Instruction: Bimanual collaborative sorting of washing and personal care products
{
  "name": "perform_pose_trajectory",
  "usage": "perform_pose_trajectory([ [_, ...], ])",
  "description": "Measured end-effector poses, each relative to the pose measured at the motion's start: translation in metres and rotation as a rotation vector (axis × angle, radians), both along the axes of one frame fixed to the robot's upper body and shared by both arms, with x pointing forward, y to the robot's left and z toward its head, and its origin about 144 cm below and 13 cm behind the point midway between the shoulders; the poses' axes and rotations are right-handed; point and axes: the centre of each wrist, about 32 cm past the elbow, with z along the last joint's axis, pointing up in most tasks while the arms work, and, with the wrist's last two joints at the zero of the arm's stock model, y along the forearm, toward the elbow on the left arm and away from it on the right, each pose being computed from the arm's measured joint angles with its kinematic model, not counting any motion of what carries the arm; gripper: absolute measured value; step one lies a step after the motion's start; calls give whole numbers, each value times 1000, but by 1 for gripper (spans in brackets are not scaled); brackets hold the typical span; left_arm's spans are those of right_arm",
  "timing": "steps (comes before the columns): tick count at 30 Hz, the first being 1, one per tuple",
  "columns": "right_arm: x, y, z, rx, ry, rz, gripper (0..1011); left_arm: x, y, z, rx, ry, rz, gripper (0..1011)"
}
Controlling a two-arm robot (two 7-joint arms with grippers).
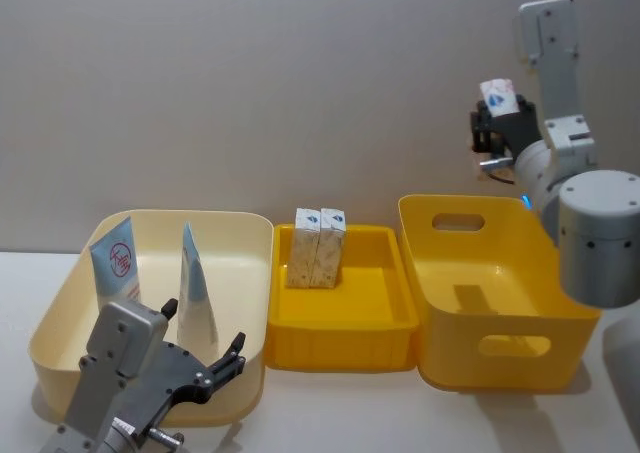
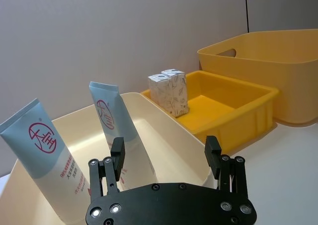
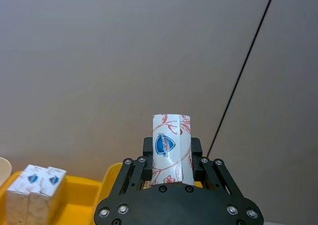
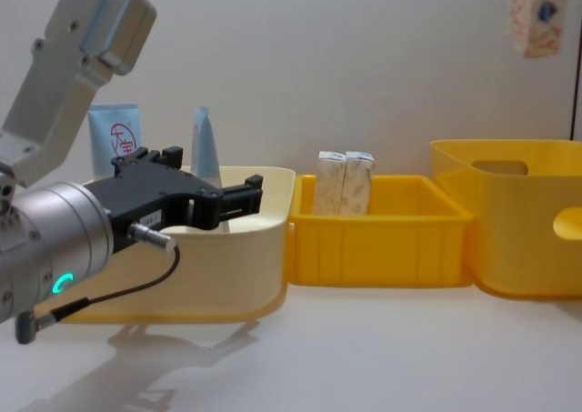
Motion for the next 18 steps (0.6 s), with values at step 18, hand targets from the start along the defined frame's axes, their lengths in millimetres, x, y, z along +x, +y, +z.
perform_pose_trajectory([
  [18,-1,-26,2,-35,190,-52,415,0,0,0,0,0,0,1003],
])
